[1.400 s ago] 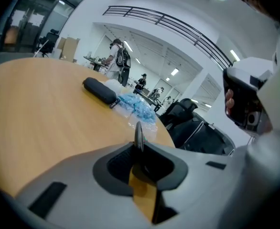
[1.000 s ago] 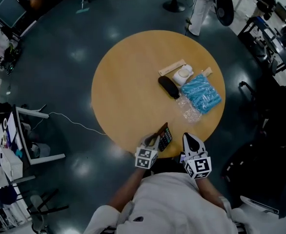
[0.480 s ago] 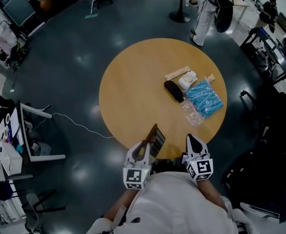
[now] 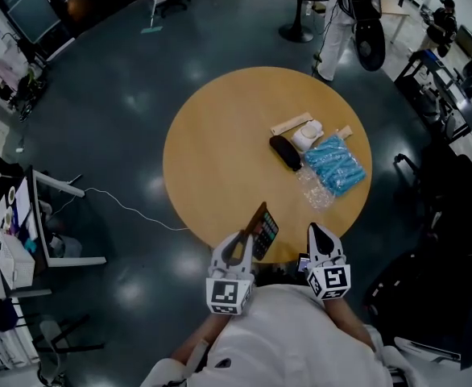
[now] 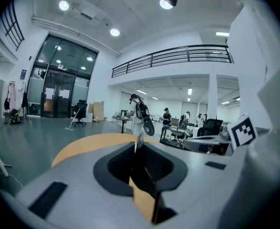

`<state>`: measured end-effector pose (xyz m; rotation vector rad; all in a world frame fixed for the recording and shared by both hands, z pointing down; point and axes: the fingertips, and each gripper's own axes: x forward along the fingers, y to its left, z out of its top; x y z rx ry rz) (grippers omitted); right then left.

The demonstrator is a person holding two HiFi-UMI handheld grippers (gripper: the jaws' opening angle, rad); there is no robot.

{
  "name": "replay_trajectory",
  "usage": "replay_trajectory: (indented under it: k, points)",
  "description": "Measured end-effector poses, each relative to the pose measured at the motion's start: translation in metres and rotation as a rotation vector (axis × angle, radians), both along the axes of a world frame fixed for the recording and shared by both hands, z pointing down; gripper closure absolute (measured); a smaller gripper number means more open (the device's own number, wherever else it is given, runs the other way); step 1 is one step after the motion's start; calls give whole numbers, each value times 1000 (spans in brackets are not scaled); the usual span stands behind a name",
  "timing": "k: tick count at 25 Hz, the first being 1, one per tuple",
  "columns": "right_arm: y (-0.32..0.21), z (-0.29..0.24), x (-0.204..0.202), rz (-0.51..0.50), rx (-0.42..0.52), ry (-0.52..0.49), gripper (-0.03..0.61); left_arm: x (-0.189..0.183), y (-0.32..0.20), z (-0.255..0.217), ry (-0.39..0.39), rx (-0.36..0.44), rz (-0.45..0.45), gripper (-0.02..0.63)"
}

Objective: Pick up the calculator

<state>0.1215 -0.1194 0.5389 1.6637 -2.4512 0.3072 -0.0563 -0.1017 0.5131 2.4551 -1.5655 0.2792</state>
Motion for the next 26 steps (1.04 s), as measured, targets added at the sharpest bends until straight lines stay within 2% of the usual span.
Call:
replay_trajectory:
  k: [26]
  points:
    - [-5,0,-2,0,2,31,563,-1,-7,3,16,-13,-1,557]
